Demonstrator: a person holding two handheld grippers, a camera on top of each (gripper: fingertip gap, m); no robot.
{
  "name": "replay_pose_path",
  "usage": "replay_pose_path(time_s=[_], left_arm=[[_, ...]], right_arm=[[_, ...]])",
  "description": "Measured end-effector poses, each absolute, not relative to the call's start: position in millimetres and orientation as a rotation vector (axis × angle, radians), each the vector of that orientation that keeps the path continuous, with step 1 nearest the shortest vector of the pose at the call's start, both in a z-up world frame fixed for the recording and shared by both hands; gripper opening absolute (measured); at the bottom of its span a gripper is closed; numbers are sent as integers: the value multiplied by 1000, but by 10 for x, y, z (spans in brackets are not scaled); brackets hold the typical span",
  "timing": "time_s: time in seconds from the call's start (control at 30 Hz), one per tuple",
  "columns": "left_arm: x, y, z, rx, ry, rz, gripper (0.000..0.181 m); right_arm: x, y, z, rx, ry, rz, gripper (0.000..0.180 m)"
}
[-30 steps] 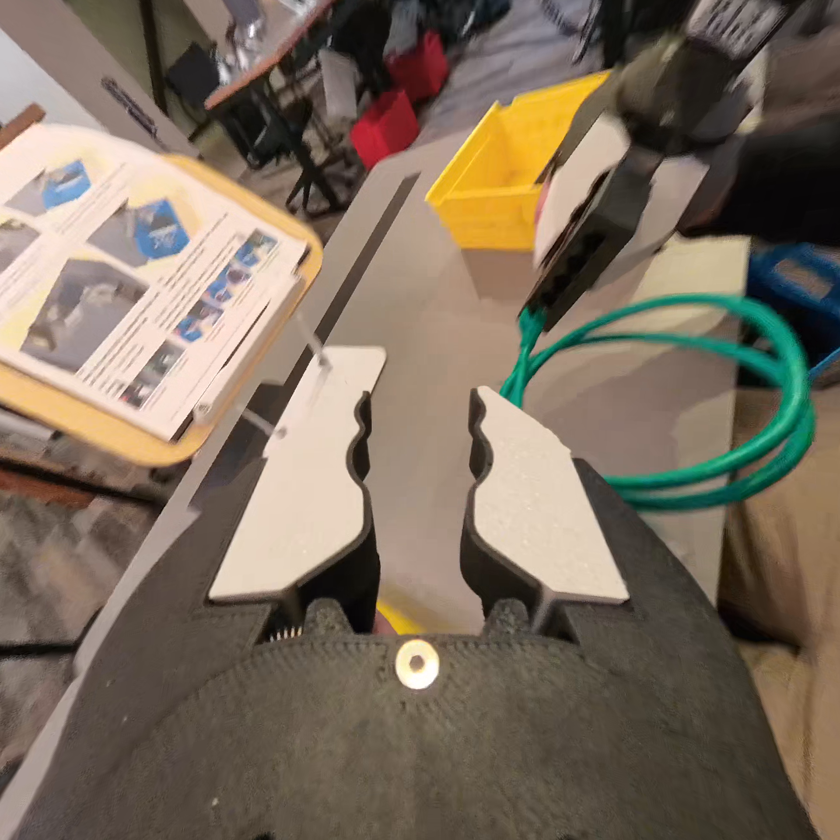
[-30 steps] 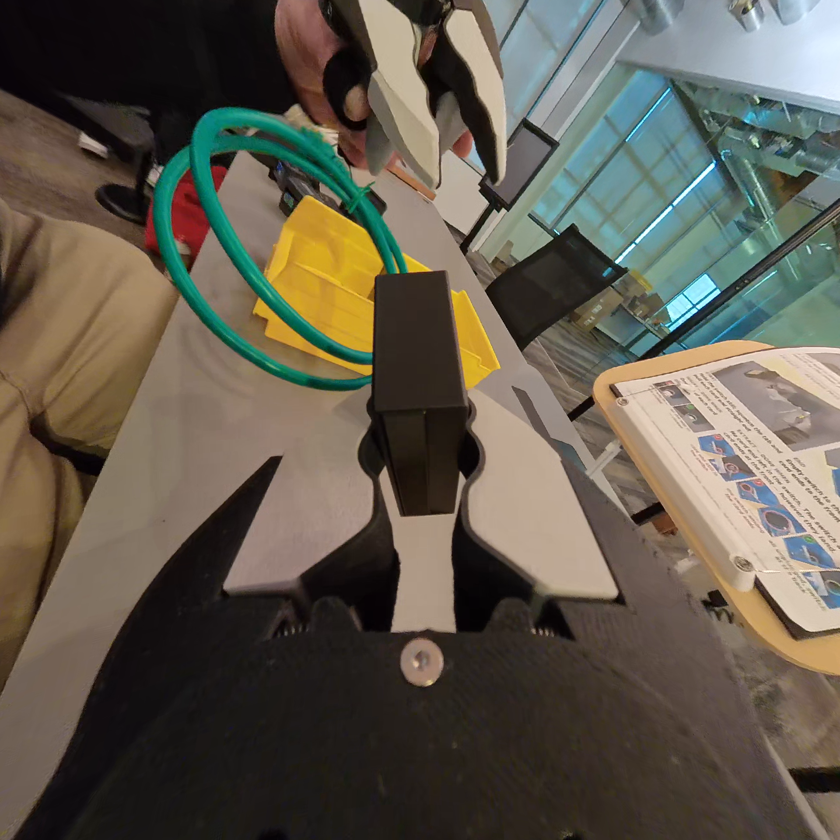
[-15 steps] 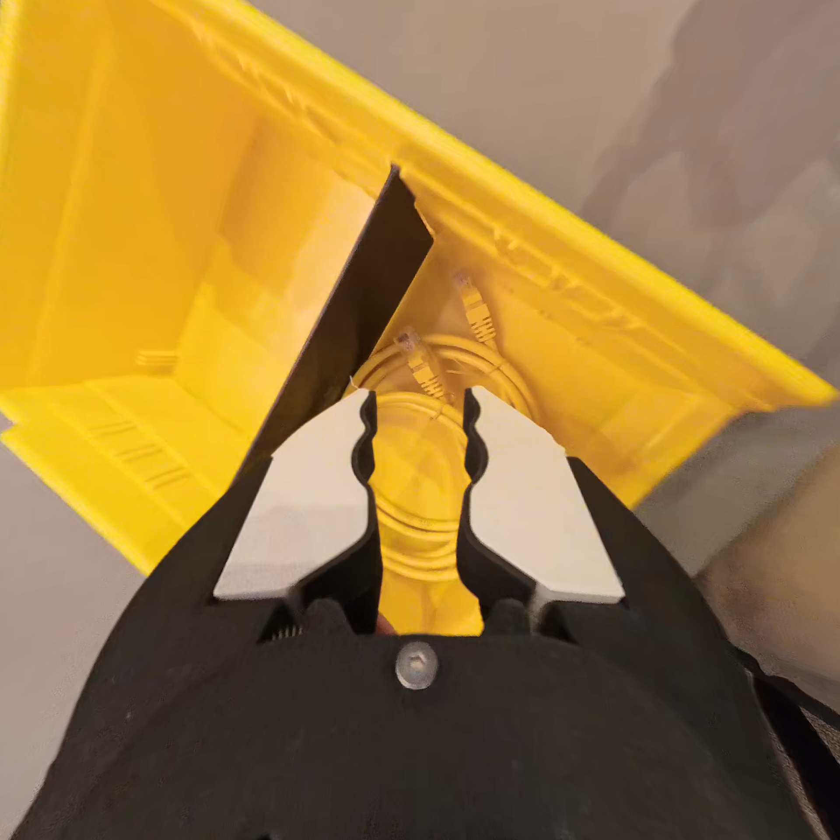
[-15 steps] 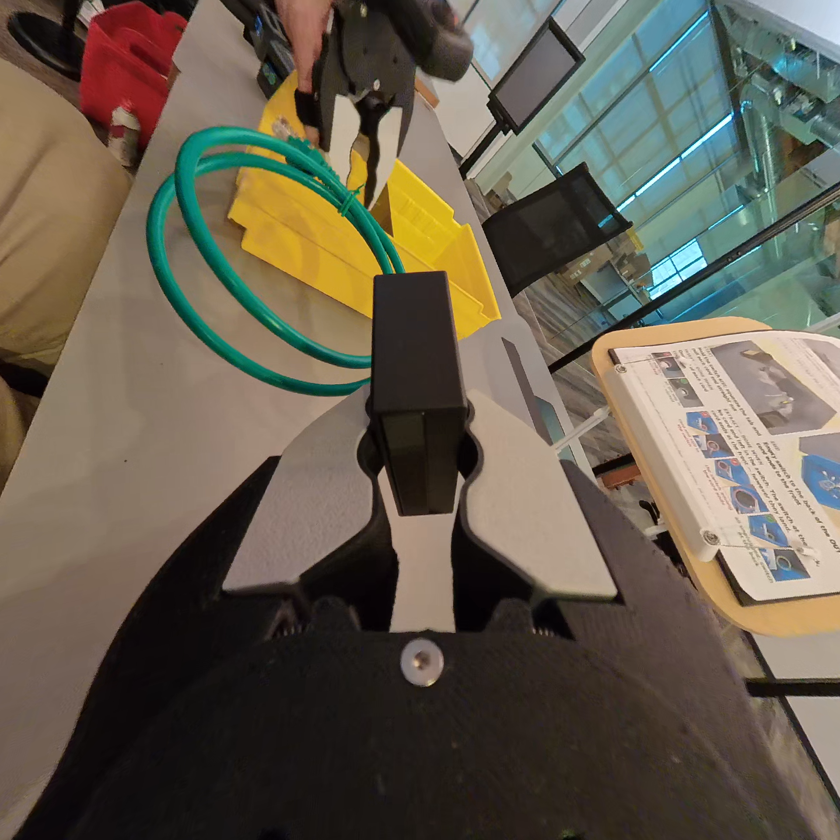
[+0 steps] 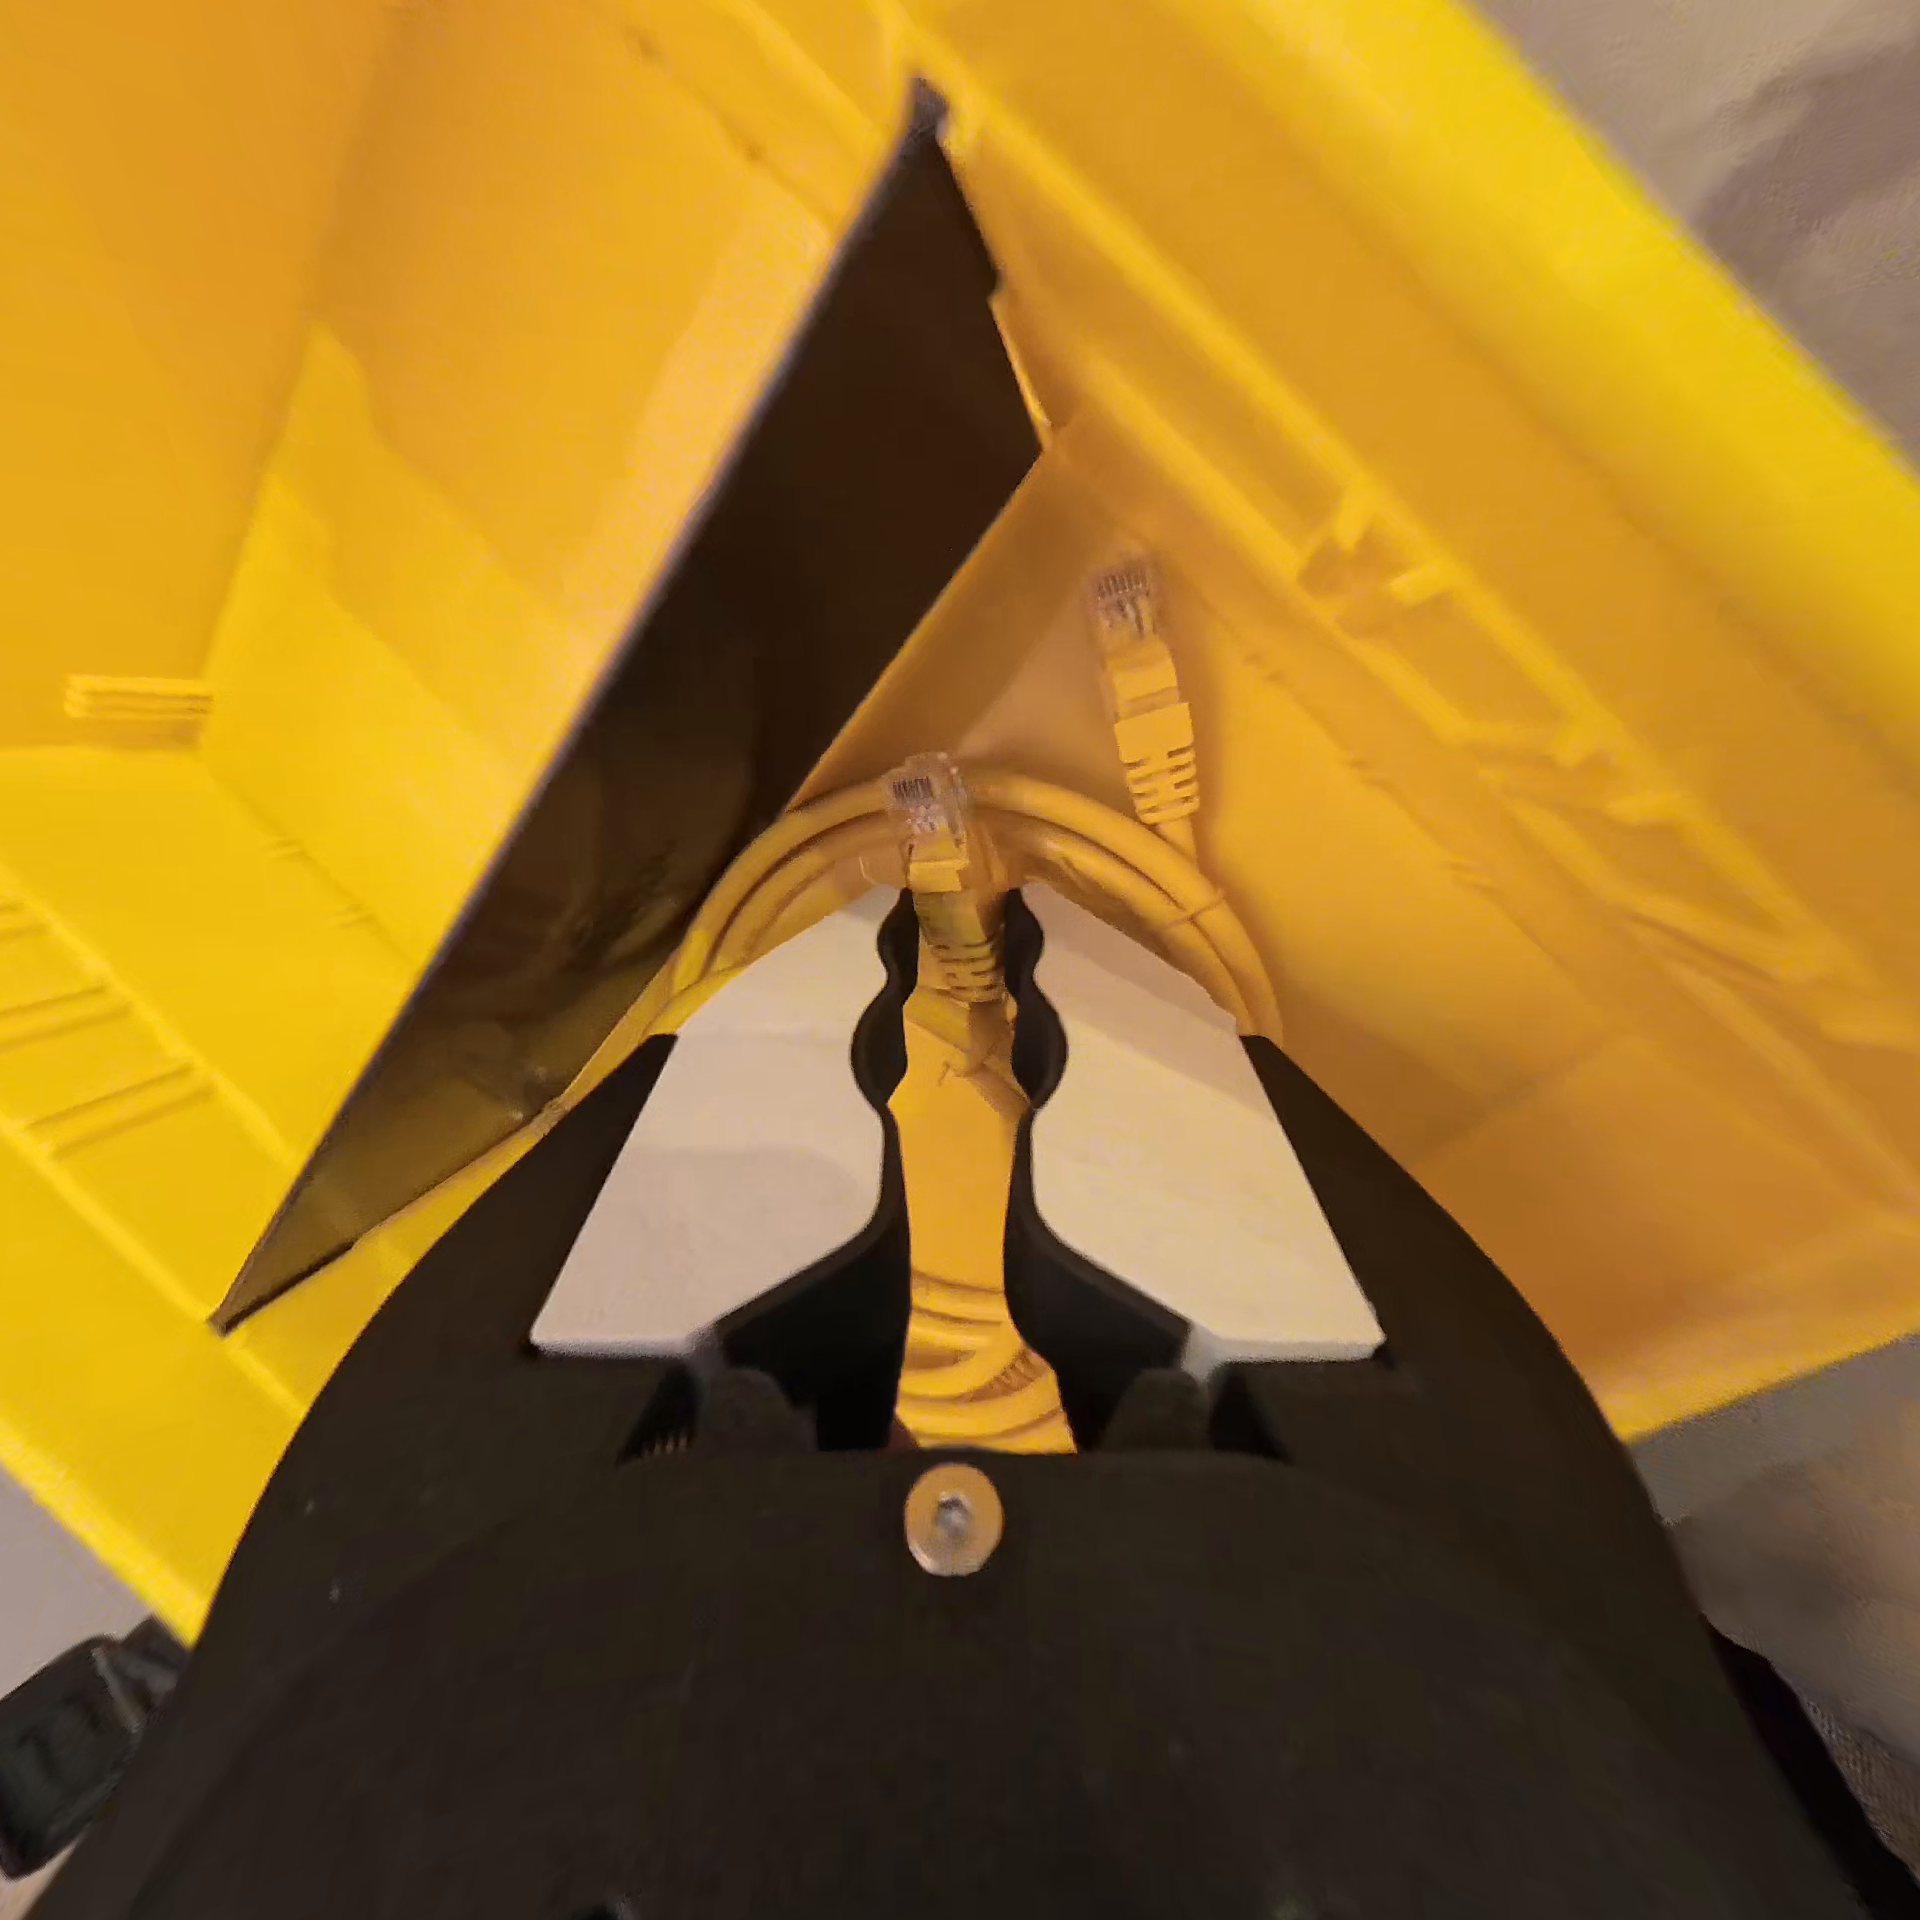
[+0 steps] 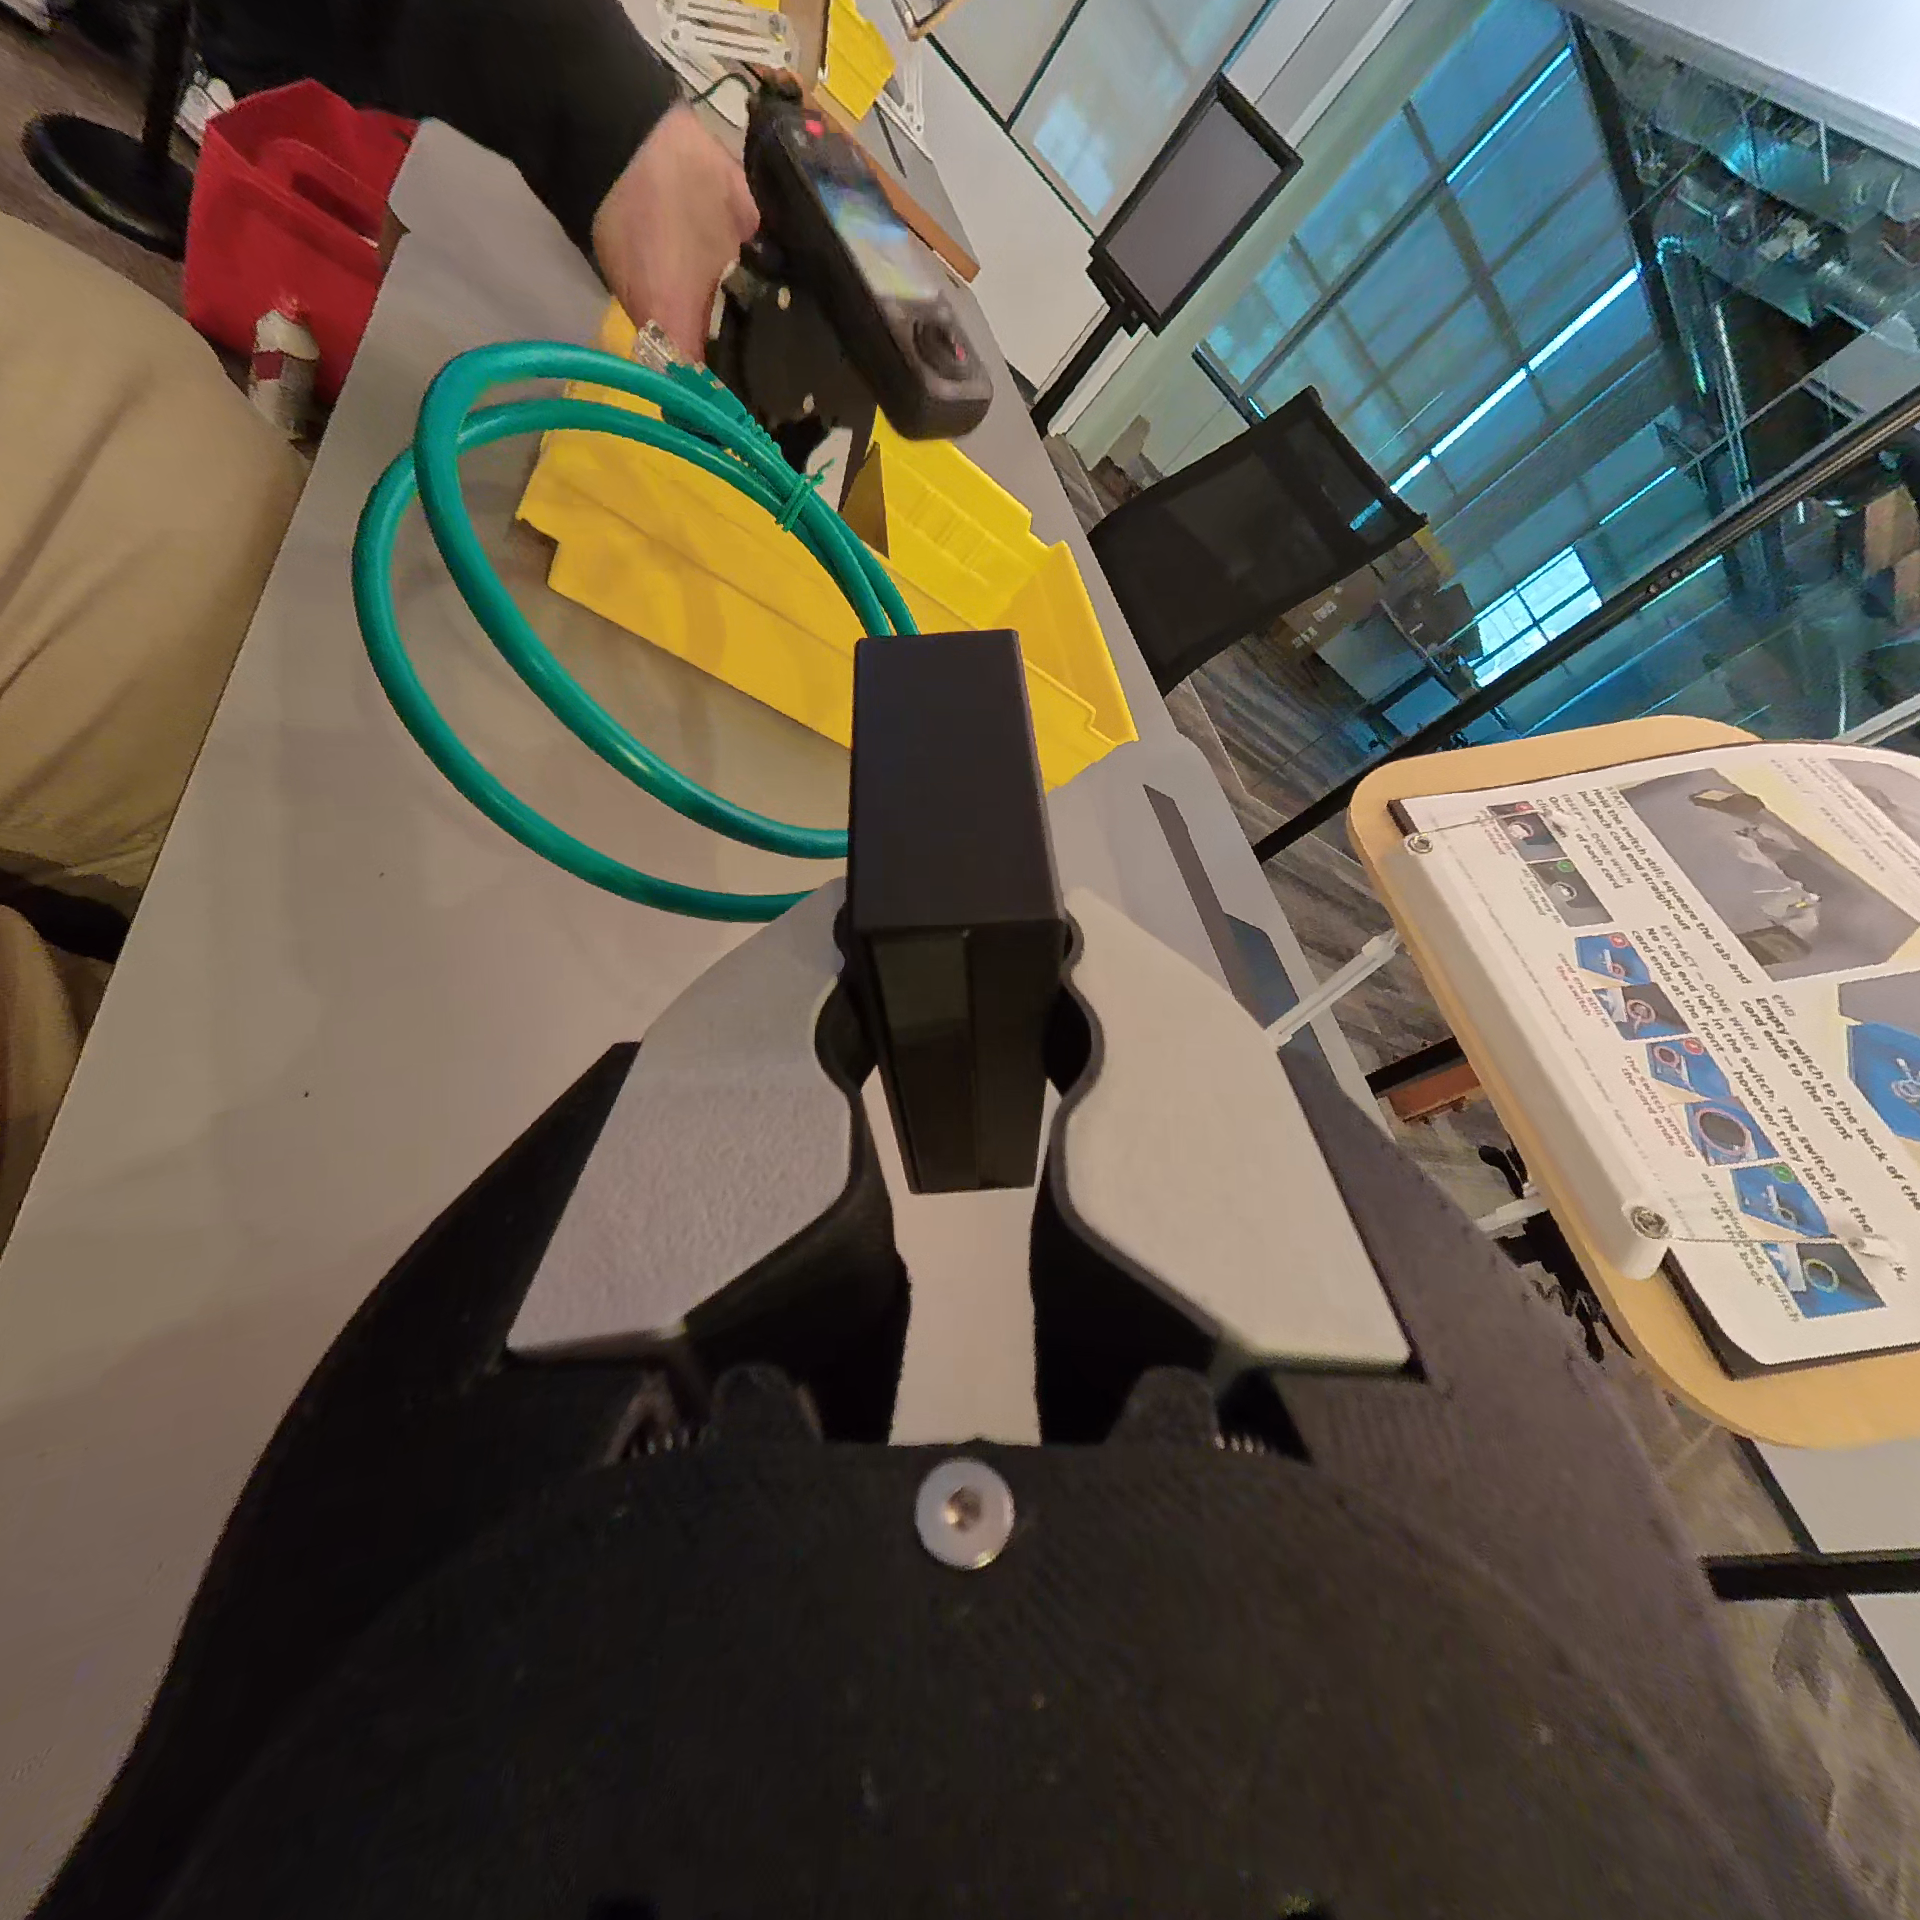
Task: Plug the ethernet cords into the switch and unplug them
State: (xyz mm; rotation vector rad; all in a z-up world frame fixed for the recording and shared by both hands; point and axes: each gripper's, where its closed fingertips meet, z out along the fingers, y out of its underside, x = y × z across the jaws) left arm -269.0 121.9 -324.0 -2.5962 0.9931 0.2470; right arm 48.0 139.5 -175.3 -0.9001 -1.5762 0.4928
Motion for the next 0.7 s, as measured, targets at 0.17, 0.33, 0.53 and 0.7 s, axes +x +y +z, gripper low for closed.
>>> replay_pose_path(time_s=[0.17,0.33,0.53,0.7], left_arm=[[-2661,1329,-2562,-2420,816,61,15],[-2187,1318,-1371,-2026,670,-357,15],[-1249,1077,-300,-1549,732,-884,14],[-581,1334,-625,-1603,799,-1163,15]], right_arm=[[522,1418,-1748,-910,-1564,487,29],[565,1408,-1652,-899,-1542,491,29],[701,1338,-1531,-881,-1525,480,29],[921,1243,-1442,-882,-1498,470,29]])
